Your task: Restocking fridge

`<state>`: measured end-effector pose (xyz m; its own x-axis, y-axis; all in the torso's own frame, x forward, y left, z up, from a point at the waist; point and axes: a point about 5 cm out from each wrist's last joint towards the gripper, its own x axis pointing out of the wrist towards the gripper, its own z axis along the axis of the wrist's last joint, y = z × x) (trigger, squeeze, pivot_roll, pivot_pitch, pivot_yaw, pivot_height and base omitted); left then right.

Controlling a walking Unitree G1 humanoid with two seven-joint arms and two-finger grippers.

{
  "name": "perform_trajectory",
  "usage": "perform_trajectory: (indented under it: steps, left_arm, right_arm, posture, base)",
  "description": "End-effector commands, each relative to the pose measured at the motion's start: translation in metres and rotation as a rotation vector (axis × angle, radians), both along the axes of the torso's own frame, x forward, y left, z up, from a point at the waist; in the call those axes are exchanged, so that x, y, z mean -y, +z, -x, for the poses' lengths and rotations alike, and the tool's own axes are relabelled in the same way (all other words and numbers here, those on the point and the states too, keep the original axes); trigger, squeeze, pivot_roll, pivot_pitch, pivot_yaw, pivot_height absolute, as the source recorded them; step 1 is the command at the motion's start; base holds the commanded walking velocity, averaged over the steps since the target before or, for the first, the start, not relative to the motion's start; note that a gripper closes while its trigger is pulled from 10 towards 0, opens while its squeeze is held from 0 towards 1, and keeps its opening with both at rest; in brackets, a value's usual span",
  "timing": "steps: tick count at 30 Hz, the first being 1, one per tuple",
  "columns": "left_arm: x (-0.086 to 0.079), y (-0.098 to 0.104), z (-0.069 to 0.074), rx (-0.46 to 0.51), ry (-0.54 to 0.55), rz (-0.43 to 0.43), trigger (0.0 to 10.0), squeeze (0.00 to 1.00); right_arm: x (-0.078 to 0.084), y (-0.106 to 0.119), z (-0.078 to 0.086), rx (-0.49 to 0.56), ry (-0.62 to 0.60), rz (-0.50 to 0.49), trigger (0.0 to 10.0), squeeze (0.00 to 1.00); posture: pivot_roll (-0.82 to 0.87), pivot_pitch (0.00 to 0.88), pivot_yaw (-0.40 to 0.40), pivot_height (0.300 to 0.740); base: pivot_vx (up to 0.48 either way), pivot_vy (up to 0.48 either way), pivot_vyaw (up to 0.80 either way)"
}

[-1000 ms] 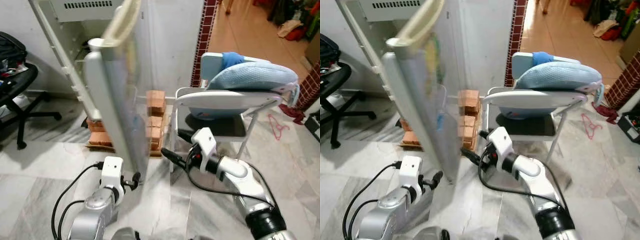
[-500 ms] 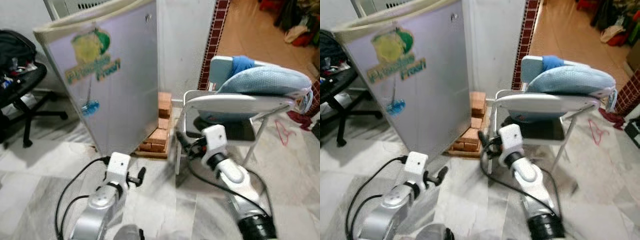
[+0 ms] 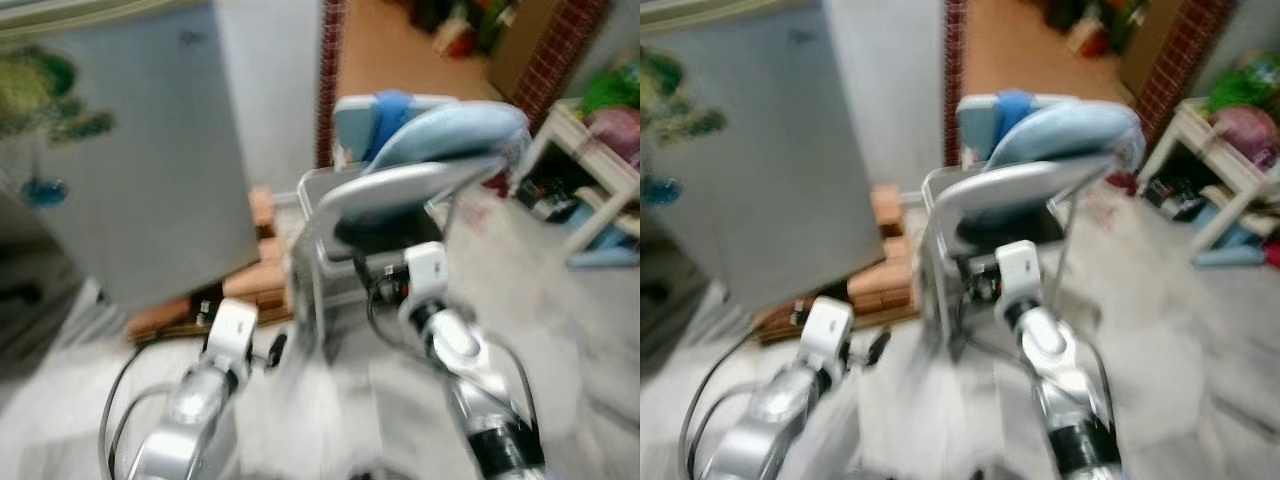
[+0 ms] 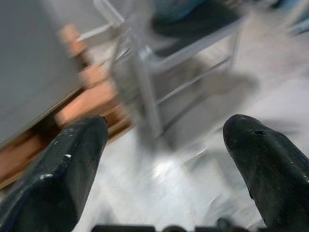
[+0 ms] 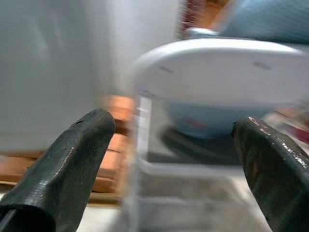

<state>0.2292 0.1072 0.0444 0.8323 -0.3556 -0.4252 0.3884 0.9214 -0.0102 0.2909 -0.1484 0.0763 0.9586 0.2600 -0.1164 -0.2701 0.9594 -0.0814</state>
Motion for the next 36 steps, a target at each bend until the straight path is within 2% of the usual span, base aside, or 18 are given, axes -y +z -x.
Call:
perform_trajectory:
  steps: [1,11,12,22,25,36]
  left_arm:
    - [-0.007,-0.003,0.001,-0.008,0.001,-0.028,10.0,0.0]
    - [-0.001,0.0,0.003,0.019,-0.077,-0.026,10.0,0.0]
    - [0.002,0.002,0.004,0.028,-0.125,-0.008,10.0,0.0]
    - [0.005,0.003,0.004,0.03,-0.137,0.005,10.0,0.0]
    - [0.007,0.006,0.003,0.029,-0.144,0.041,10.0,0.0]
    - [0.006,0.007,0.001,0.04,-0.137,0.043,10.0,0.0]
  right_arm:
    - [-0.008,0.002,-0.001,0.009,0.006,-0.017,10.0,0.0]
    - [-0.003,0.004,-0.006,0.018,-0.058,-0.018,10.0,0.0]
    - [-0.001,0.005,-0.008,0.027,-0.079,-0.015,10.0,0.0]
    - [0.006,0.006,-0.012,0.023,-0.141,-0.007,10.0,0.0]
    - [0.007,0.006,-0.013,0.024,-0.149,-0.009,10.0,0.0]
    - [0.012,0.007,-0.012,0.032,-0.173,-0.017,10.0,0.0]
  posture:
    - [0.06,0.053,0.038,0.74]
    - [0.06,0.045,0.038,0.74]
    - [0.05,0.042,0.037,0.74]
    - [0.05,0.036,0.039,0.74]
    - [0.05,0.034,0.04,0.74]
    - [0.04,0.029,0.037,0.74]
  base:
    - [0.0,0.0,-0.8]
    - [0.0,0.0,-0.8]
    - [0.0,0.0,-0.8]
    - [0.0,0.0,-0.8]
    - [-0.242,0.0,-0.8]
    - [-0.258,0.0,-0.8]
